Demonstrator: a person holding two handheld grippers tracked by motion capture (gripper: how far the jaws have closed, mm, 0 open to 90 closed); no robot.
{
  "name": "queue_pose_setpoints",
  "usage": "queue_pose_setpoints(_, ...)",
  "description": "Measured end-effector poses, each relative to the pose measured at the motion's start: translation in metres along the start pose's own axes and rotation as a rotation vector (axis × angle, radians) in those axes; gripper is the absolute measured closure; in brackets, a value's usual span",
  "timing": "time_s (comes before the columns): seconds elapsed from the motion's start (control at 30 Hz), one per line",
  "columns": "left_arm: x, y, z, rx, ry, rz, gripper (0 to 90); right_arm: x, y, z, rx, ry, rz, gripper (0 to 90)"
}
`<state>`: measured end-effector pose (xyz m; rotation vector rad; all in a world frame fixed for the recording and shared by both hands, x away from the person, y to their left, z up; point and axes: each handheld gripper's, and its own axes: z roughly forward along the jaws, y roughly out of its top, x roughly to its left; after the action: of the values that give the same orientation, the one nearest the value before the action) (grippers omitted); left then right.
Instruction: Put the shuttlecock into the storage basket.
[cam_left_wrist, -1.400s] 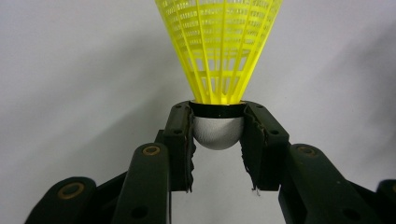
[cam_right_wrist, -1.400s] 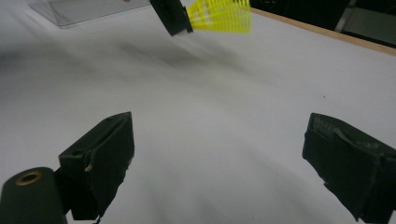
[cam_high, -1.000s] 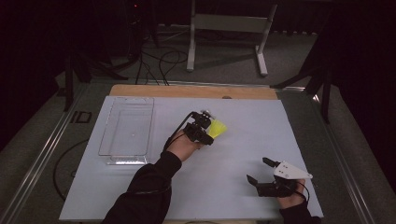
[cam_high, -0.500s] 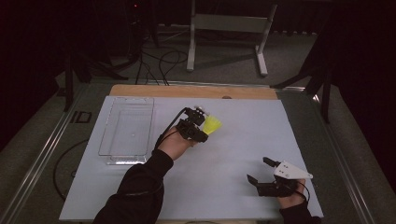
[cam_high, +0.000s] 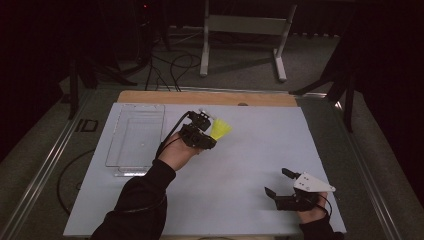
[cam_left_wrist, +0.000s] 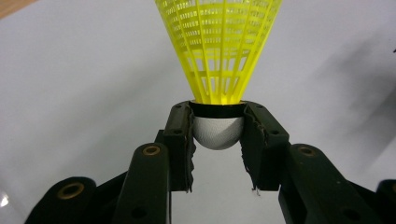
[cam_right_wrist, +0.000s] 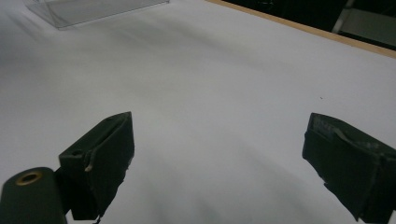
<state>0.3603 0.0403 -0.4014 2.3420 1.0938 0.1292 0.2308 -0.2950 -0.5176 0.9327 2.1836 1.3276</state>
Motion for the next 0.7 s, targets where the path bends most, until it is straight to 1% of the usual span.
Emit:
queue_pose_setpoints(0.17,0.004,-0.003,-0.008,-0.005,0.012,-0.004,65.9,0.000,0.000,0.000,-0.002,0.001,0.001,9.3)
queue_pose_setpoints(0.23,0.006,-0.004,-0.012,-0.014,0.018,-0.009,65.8,0.000,0.000,0.000,-0.002,0.001,0.000,9.3)
queue_pose_setpoints(0.37,0.012,-0.007,-0.020,-0.023,0.026,-0.013,65.8,0.000,0.000,0.000,-0.001,0.000,-0.001,9.3)
queue_pose_setpoints(0.67,0.028,-0.016,-0.040,-0.060,0.049,-0.044,65.9,0.000,0.000,0.000,0.000,-0.001,0.000,9.3)
queue_pose_setpoints(0.7,0.030,-0.018,-0.043,-0.064,0.047,-0.049,65.9,0.000,0.000,0.000,-0.001,-0.002,-0.002,9.3)
